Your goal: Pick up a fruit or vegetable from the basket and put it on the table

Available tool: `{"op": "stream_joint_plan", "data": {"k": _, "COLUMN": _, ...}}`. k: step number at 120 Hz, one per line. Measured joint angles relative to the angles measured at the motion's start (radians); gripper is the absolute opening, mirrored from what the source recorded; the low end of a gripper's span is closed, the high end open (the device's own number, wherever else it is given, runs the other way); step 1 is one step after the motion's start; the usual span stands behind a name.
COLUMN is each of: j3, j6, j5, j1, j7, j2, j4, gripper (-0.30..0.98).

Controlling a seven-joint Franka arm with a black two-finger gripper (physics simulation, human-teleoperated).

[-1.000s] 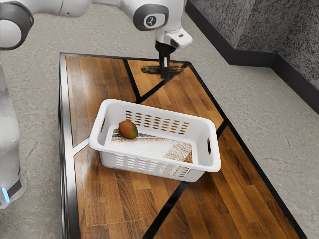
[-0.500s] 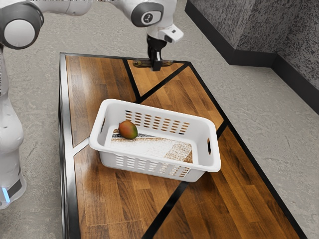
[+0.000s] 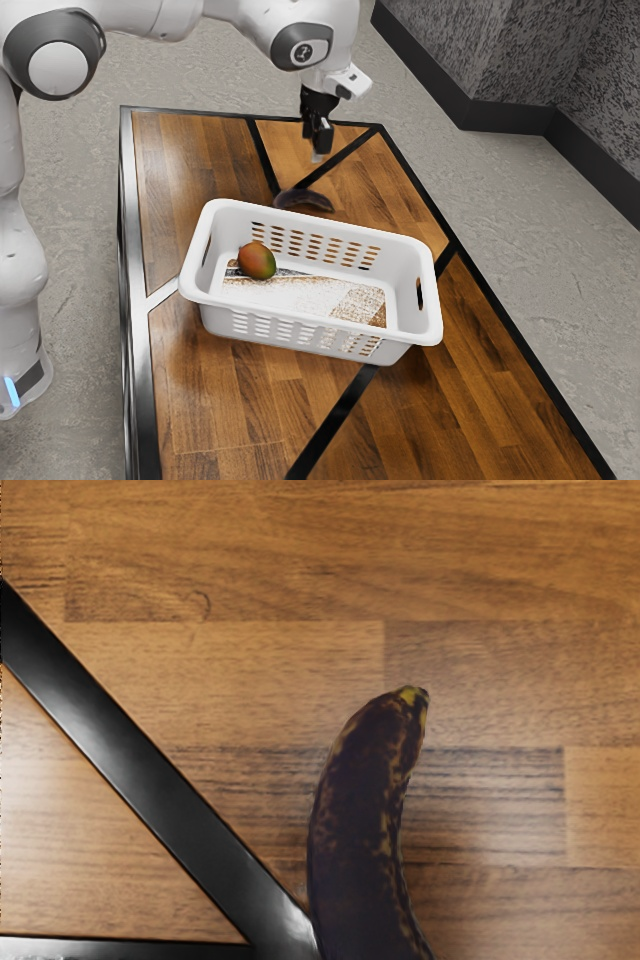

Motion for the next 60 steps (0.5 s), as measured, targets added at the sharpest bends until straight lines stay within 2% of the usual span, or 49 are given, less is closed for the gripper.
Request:
{"op": "stream_joint_plan", "data": {"k": 38, "j3": -0.003, "j6": -0.006, "j5": -0.003, "j1": 0.02, "j7": -0.008, "j2": 0.0, "j4": 0.003, "gripper": 0.67}}
{"op": "stream_joint_plan", "data": {"k": 50, "j3": -0.024, "j6": -0.023, "j5": -0.006, "j1": 0.045, "j7": -0.01, "j2": 0.001, "j4": 0.051, "gripper": 0.68}}
{"op": "stream_joint_plan", "data": {"k": 60, "j3": -0.038, "j6": -0.045, "j5": -0.045, "j1": 0.059, "j7": -0.011, "j2": -0.005, "j4": 0.074, "gripper": 0.68}}
